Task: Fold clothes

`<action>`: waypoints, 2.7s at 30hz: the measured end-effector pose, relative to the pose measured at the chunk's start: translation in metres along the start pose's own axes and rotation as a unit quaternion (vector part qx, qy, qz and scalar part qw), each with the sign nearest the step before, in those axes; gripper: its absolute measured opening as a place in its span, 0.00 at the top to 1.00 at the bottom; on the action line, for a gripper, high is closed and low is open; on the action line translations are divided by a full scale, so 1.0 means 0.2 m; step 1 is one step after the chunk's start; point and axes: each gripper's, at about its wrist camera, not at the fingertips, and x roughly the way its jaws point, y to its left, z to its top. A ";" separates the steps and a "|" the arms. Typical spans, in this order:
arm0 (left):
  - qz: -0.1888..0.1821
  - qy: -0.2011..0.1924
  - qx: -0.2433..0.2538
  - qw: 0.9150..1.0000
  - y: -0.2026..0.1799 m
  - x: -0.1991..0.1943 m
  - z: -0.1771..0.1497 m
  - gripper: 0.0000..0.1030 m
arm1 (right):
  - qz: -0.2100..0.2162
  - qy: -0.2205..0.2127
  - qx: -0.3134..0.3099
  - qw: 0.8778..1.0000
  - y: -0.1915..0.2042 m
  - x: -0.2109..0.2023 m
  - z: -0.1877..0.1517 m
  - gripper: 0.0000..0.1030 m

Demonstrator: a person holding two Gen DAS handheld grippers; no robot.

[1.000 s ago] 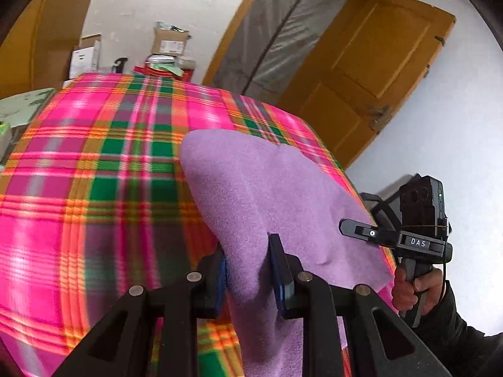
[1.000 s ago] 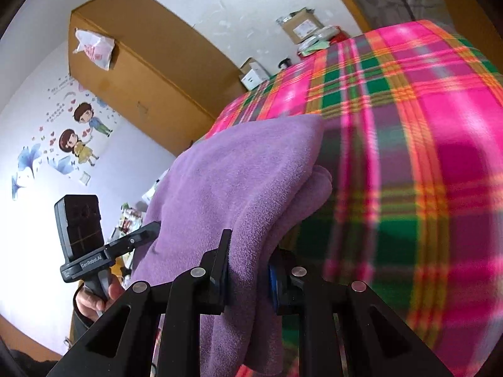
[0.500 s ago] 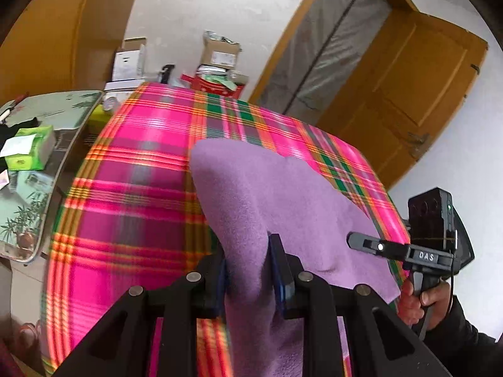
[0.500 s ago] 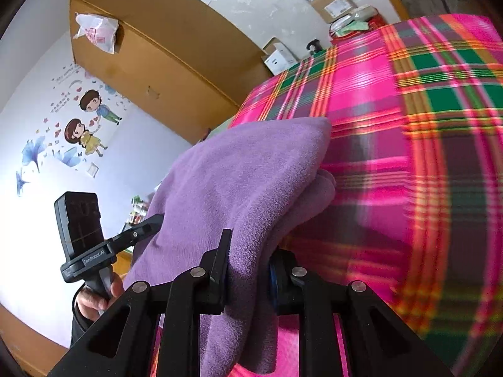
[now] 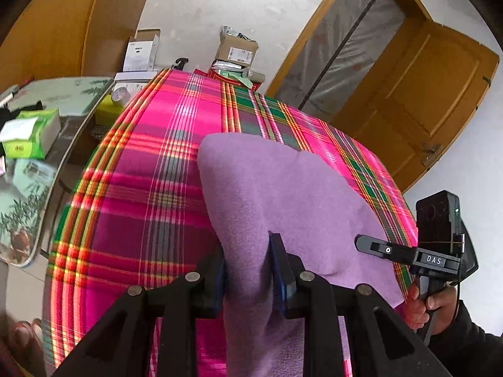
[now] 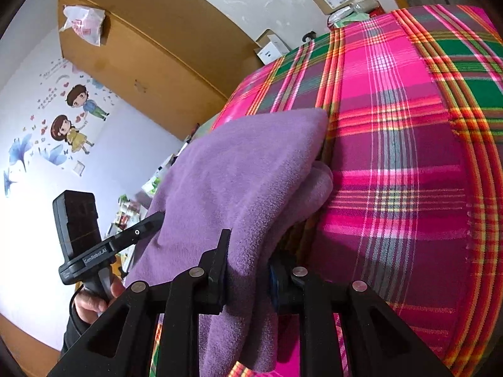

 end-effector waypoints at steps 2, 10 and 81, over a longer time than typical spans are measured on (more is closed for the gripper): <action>-0.003 -0.002 -0.003 1.000 0.01 -0.01 -0.01 0.73 | 0.009 0.005 0.010 1.000 -0.03 0.00 0.00 0.74; 0.026 -0.023 -0.003 0.999 -0.01 -0.11 -0.07 0.73 | -0.008 0.005 0.010 1.000 -0.02 -0.09 -0.04 0.70; 0.205 -0.035 0.052 0.977 -0.84 -0.30 -0.97 0.77 | -0.241 -0.012 -0.172 0.955 0.35 -0.60 -0.97 0.74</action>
